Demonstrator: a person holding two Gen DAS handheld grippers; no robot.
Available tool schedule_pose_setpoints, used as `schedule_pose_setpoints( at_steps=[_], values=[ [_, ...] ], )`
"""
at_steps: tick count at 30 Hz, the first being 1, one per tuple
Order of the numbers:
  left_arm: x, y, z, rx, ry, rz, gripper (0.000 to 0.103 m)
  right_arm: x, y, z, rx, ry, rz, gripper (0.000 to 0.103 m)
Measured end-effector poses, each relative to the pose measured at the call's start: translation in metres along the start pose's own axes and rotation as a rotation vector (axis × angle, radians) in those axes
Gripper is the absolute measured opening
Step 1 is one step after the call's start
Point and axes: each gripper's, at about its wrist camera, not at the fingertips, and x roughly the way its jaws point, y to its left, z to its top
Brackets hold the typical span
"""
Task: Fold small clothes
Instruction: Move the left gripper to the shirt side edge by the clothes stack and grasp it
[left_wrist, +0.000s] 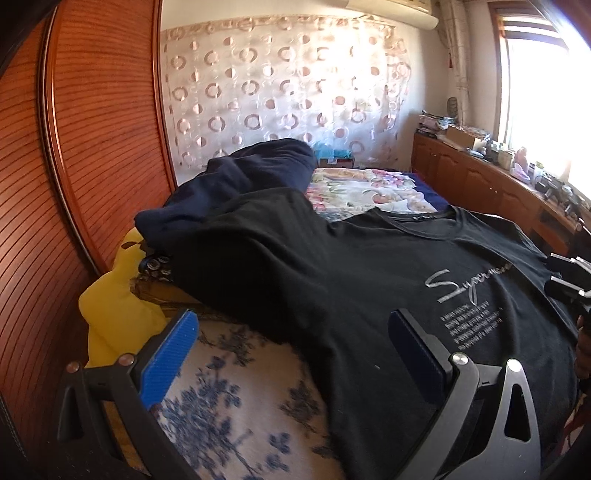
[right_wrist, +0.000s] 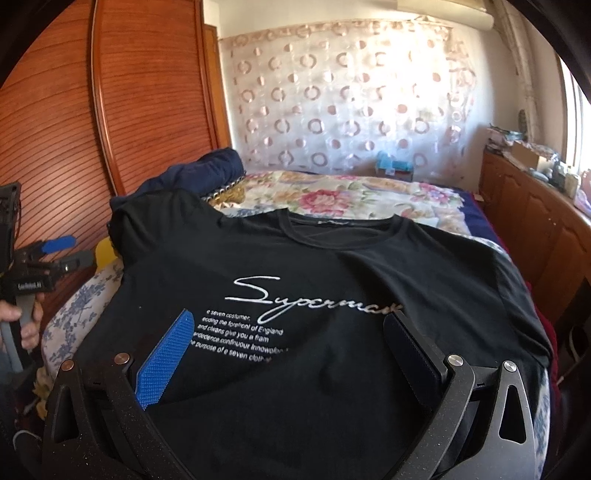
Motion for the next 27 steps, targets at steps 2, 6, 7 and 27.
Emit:
schedule_pose_setpoints(
  at_steps=[2, 6, 7, 27],
  values=[
    [0.006, 0.008, 0.006, -0.013, 0.004, -0.013, 0.103, 0.013, -0.001, 0.005, -0.001, 0.027, 0.023, 0.103],
    [0.020, 0.028, 0.017, -0.027, 0.009, -0.026, 0.103, 0.037, -0.001, 0.011, -0.008, 0.075, 0.059, 0.103],
    [0.025, 0.033, 0.020, -0.031, 0.013, -0.031, 0.103, 0.045, -0.002, 0.011, -0.013, 0.093, 0.062, 0.103],
    [0.073, 0.099, 0.027, -0.136, 0.065, -0.121, 0.055, 0.100, 0.014, 0.005, -0.122, 0.230, 0.037, 0.103]
  ],
)
